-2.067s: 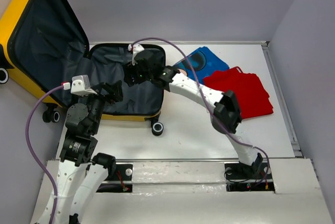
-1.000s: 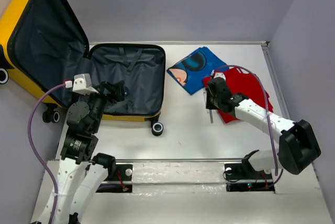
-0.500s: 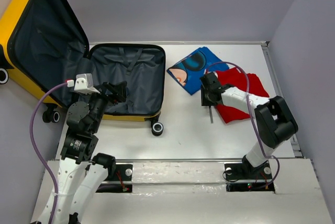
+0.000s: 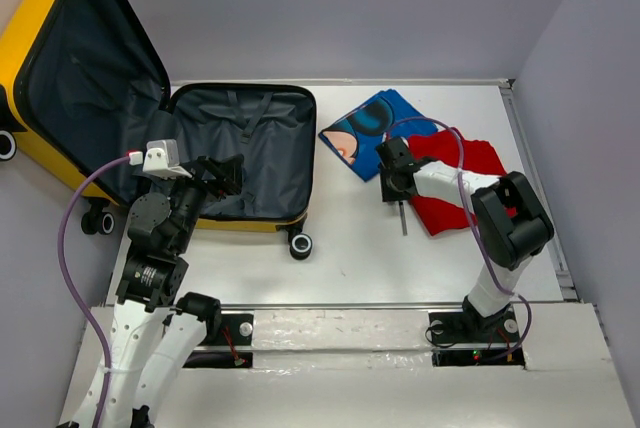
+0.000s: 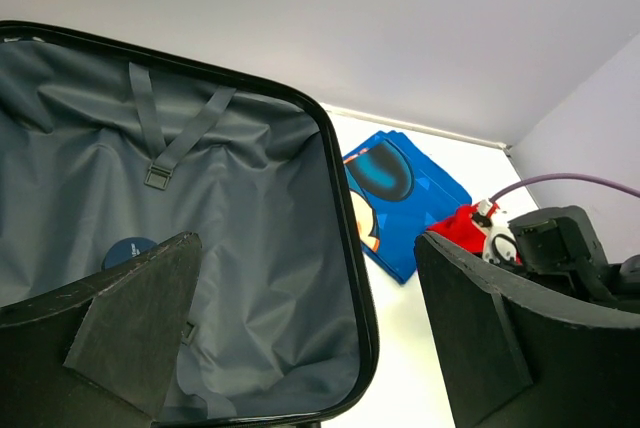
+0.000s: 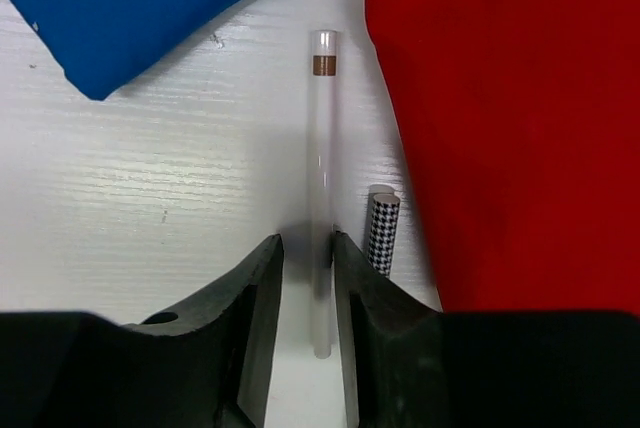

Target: Pack the luggage

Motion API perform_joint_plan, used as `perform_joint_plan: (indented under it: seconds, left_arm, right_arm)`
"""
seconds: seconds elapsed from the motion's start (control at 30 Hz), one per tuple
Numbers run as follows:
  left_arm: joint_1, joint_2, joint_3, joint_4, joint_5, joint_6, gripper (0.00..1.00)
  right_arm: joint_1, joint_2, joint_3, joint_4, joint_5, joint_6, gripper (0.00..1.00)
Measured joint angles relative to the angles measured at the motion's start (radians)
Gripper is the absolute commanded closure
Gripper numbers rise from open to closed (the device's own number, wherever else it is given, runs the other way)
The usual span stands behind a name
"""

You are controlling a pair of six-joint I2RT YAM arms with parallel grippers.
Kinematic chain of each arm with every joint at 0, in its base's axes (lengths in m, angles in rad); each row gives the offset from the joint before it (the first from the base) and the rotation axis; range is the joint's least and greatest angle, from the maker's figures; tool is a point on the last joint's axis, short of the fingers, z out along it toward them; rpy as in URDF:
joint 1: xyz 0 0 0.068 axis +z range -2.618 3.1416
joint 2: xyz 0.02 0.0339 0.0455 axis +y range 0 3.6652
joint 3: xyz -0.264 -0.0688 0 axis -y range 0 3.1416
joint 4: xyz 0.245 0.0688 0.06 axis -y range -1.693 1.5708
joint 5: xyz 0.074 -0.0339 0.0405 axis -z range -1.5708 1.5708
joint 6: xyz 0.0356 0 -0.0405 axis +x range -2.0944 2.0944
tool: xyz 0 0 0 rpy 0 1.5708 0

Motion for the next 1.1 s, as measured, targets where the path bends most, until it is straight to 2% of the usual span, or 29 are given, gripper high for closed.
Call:
perform_joint_plan:
  seconds: [0.13, 0.17, 0.23, 0.4, 0.53, 0.63, 0.77, 0.8, 0.83, 0.87, 0.9, 0.93, 1.0, 1.1]
  left_arm:
    - [0.0, 0.0, 0.0, 0.0, 0.0, 0.001, 0.01]
    - [0.0, 0.0, 0.0, 0.0, 0.001, 0.002, 0.01]
    - [0.0, 0.0, 0.0, 0.0, 0.001, 0.002, 0.01]
    - [0.0, 0.0, 0.0, 0.0, 0.001, 0.003, 0.01]
    - [0.0, 0.0, 0.0, 0.0, 0.001, 0.004, 0.01]
    - [0.0, 0.0, 0.0, 0.0, 0.001, 0.005, 0.01]
    - [0.002, 0.0, 0.0, 0.0, 0.001, 0.005, 0.01]
    - [0.003, 0.0, 0.0, 0.0, 0.001, 0.005, 0.01]
    - [0.005, 0.0, 0.0, 0.0, 0.001, 0.005, 0.01]
    - [0.006, 0.0, 0.0, 0.0, 0.0, 0.005, 0.01]
    - [0.006, 0.0, 0.0, 0.0, 0.0, 0.005, 0.01]
    - [0.006, 0.0, 0.0, 0.0, 0.0, 0.005, 0.01]
    - [0.006, 0.0, 0.0, 0.0, -0.002, 0.005, 0.01]
    - [0.006, -0.001, 0.0, 0.0, -0.002, 0.006, 0.01]
  right_arm:
    - [0.0, 0.012, 0.007, 0.007, -0.006, -0.003, 0.76]
    - [0.0, 0.012, 0.007, 0.007, -0.008, -0.003, 0.87]
    - [0.0, 0.012, 0.007, 0.007, -0.01, -0.003, 0.93]
    - [0.005, -0.016, 0.006, 0.005, -0.025, -0.002, 0.93]
    - [0.045, -0.122, 0.005, 0.003, -0.04, 0.003, 0.93]
    - [0.158, -0.186, 0.069, -0.006, -0.048, 0.016, 0.93]
    - [0.3, -0.133, 0.264, 0.025, -0.088, 0.033, 0.93]
    - [0.331, -0.097, 0.343, 0.042, -0.111, 0.043, 0.85]
    - [0.342, -0.071, 0.388, 0.047, -0.127, 0.051, 0.71]
    - [0.35, -0.039, 0.442, 0.066, -0.144, 0.063, 0.45]
    - [0.356, 0.017, 0.525, 0.088, -0.161, 0.077, 0.37]
    - [0.356, 0.074, 0.605, 0.097, -0.179, 0.092, 0.31]
    - [0.356, 0.137, 0.682, 0.115, -0.2, 0.099, 0.29]
    - [0.348, 0.143, 0.618, 0.125, -0.182, 0.113, 0.32]
